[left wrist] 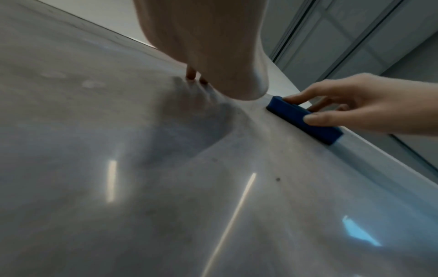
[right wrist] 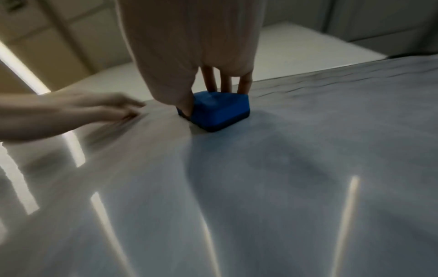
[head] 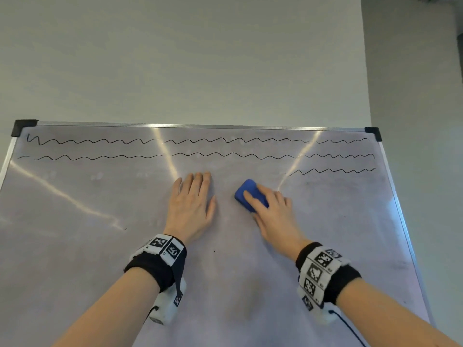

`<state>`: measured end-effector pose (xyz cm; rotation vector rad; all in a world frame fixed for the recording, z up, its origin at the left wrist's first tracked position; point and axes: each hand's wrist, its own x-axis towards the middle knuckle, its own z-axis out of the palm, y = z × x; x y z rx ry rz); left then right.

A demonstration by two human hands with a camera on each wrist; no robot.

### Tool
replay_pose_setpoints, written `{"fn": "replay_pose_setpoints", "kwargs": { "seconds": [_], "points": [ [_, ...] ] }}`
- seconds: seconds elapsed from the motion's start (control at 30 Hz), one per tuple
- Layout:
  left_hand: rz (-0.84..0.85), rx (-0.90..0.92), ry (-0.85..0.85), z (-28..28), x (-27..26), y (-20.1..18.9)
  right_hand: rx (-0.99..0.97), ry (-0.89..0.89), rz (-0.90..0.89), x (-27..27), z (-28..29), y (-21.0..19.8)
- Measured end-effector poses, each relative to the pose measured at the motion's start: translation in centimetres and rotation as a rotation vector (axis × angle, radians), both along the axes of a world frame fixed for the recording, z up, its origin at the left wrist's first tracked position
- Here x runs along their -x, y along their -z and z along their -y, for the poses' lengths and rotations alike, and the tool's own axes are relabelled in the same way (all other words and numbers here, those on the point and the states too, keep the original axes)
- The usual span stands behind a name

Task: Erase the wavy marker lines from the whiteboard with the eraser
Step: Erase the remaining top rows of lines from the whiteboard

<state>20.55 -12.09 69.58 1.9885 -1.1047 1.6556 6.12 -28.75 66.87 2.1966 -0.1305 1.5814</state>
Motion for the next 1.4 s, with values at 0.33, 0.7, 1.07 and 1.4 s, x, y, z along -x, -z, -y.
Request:
{"fn": "replay_pose_setpoints", "kwargs": {
  "seconds": [0.33, 0.7, 1.07, 1.4],
  "points": [
    [-0.042, -0.066, 0.182, 5.2, 3.2, -1.0, -0.069, 0.055, 0.046, -0.3, -0.2, 1.2],
    [-0.019, 0.028, 0.133, 6.3, 3.6, -1.1, -0.205, 0.055, 0.152, 1.2, 2.3, -1.0],
    [0.002, 0.04, 0.114, 6.4, 4.0, -1.1, -0.4, 0.102, 0.243, 2.7, 4.4, -2.9],
    [0.001, 0.013, 0.126, 5.7, 4.2, -1.4, -0.441, 0.194, 0.162, 5.8, 6.8, -3.7]
  ]
}}
